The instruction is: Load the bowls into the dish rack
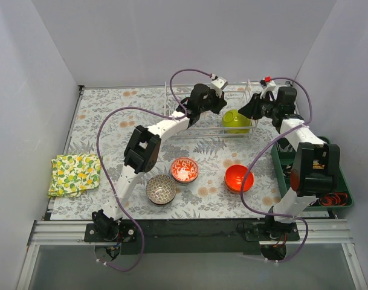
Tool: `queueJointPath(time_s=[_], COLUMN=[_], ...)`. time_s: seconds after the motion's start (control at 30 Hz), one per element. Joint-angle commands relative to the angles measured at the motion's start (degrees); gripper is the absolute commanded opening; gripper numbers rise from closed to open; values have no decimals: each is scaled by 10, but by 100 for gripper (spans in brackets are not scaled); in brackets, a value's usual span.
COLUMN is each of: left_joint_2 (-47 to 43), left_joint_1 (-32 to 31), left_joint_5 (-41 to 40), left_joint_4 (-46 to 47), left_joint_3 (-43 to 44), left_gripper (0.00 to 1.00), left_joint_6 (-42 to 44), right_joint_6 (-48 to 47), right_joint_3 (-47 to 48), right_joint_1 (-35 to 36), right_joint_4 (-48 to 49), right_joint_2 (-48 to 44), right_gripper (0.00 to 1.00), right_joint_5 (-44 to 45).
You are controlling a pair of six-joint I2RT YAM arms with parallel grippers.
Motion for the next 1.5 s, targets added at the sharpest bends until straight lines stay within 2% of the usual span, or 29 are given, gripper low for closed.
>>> queueJointPath(time_s=[0.0, 0.23, 0.47, 0.87, 1.47], left_joint_2=[-36, -93, -131, -141, -139], left_joint_1=[4, 16, 22, 34, 34], left_joint_5=[-94, -135, -151, -159, -154], left_joint_4=[7, -6, 2, -4, 3], left_joint_3=[-16, -106, -162, -182, -177], left_gripper=[0, 0, 0, 0, 0], left_joint_6=[31, 41, 39, 41, 36], right_joint_6=[-28, -55, -70, -96, -101], right_joint_3=[29, 55, 61, 60, 55], right_joint_1=[17, 65, 71, 52, 27], right_joint_4=[-6, -31, -48, -64, -75], right_joint_2=[4, 33, 52, 44, 18], right_gripper=[28, 26, 25, 24, 24], right_joint_5=[-14, 10, 51, 90, 80])
